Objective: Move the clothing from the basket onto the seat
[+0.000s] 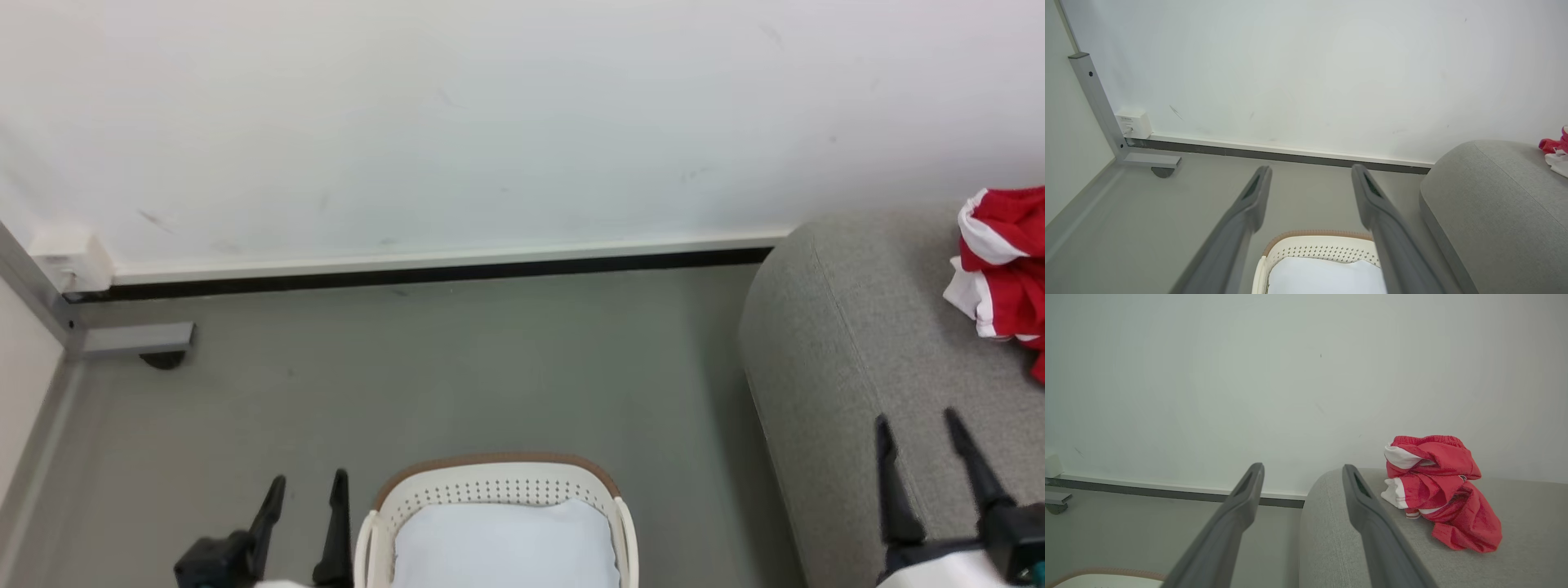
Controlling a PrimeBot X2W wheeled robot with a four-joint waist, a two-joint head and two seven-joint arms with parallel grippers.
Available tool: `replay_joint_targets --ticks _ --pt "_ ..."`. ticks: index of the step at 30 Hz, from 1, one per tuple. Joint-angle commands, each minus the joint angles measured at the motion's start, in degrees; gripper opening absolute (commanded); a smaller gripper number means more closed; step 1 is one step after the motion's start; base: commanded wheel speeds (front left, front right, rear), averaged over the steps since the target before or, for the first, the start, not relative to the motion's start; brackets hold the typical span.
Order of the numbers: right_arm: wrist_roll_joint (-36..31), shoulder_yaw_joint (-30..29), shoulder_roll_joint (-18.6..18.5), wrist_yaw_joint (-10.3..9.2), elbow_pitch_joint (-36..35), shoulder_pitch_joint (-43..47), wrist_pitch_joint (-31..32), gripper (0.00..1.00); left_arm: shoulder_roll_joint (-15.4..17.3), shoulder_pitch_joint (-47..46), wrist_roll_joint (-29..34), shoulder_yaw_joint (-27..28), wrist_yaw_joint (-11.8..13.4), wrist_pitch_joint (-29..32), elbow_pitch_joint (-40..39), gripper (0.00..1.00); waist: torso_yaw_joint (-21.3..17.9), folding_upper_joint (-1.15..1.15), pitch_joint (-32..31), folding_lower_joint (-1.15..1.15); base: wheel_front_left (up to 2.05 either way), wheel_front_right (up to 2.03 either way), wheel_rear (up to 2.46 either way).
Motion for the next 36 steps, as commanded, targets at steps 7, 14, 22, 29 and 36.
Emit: replay_joint_targets --ticks 7,14,22,29,36 --pt "-2.74 3.23 1.83 -0.13 -0.45 7.71 0.04 1.00 -2.92 6.74 5.12 7.09 -3.73 -0.02 -0.77 1.00 1.20 0.00 -4.04 0.02 0.00 0.00 0.00" --pt "-1.11 3.82 1.99 -0.13 0.00 9.01 0.04 1.00 -5.22 7.86 8.68 11.52 -6.95 -0.02 0.44 1.00 1.16 0.00 -5.21 0.02 0.00 0.00 0.00" --pt "-0.14 3.11 2.01 -0.13 0.69 8.76 0.04 1.00 -6.86 7.21 11.45 13.95 -8.71 -0.02 1.05 1.00 1.17 0.00 -5.13 0.02 0.00 0.00 0.00" --pt "0.82 4.15 2.00 -0.13 1.50 8.03 0.04 1.00 -7.87 6.92 13.10 15.53 -9.84 -0.02 1.40 1.00 1.30 0.00 -4.86 0.02 0.00 0.00 0.00" --pt "1.23 5.34 2.00 -0.13 1.78 7.18 0.04 1.00 -8.52 6.56 14.49 16.64 -10.61 -0.03 1.76 1.00 1.79 0.00 -4.77 0.02 0.00 0.00 0.00"
